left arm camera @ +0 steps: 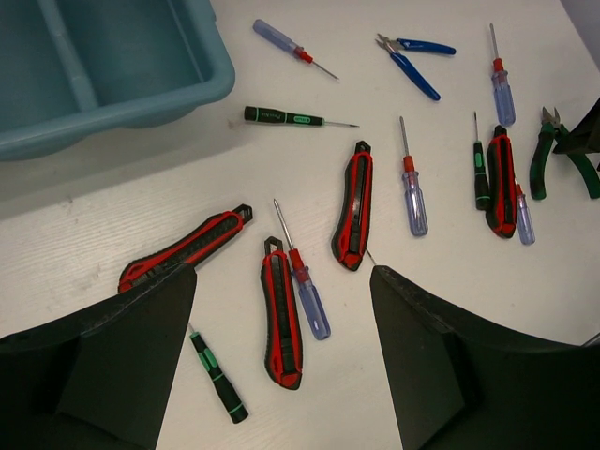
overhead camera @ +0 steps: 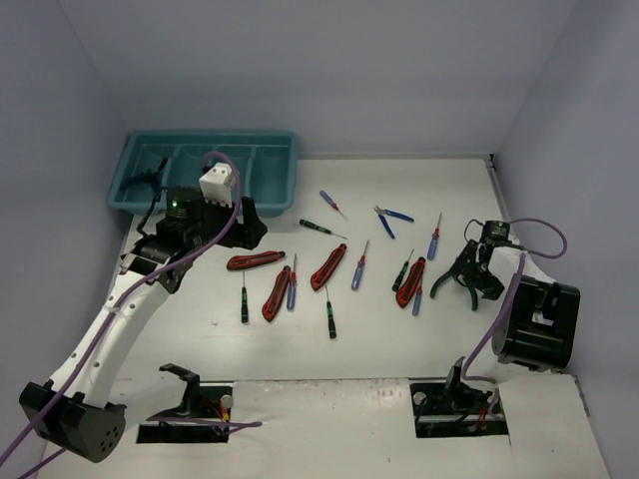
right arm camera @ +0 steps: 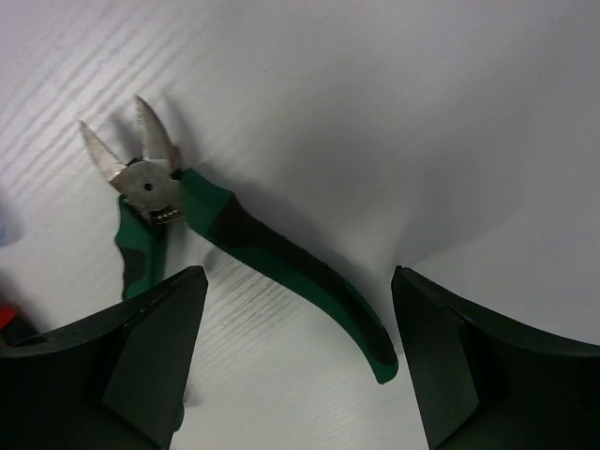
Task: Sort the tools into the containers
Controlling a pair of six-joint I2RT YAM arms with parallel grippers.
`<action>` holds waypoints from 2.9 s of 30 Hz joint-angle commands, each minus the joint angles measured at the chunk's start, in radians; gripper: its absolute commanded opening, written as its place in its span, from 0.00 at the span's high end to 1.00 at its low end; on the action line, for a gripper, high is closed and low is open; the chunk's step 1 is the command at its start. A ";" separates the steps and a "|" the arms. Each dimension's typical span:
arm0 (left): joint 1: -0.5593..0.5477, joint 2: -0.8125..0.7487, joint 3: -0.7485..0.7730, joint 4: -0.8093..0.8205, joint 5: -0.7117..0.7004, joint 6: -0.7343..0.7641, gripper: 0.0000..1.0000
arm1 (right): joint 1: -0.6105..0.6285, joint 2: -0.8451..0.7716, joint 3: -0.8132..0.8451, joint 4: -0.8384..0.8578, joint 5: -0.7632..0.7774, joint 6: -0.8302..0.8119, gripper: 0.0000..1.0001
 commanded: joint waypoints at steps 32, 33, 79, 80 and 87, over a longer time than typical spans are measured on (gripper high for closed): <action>-0.030 0.021 0.104 -0.001 0.143 -0.070 0.27 | 0.125 -0.333 -0.043 0.065 -0.035 0.051 1.00; -0.031 0.028 0.127 -0.003 0.154 -0.074 0.27 | 0.157 -0.356 -0.026 0.077 -0.032 0.045 1.00; -0.350 0.455 0.444 -0.023 0.228 -0.243 0.91 | 0.766 -0.483 0.216 0.281 -0.417 -0.232 1.00; -0.350 0.456 0.447 -0.033 0.222 -0.239 1.00 | 0.766 -0.480 0.216 0.282 -0.417 -0.233 0.99; -0.321 0.438 0.451 -0.066 0.166 -0.164 1.00 | 0.766 -0.462 0.218 0.283 -0.397 -0.253 0.37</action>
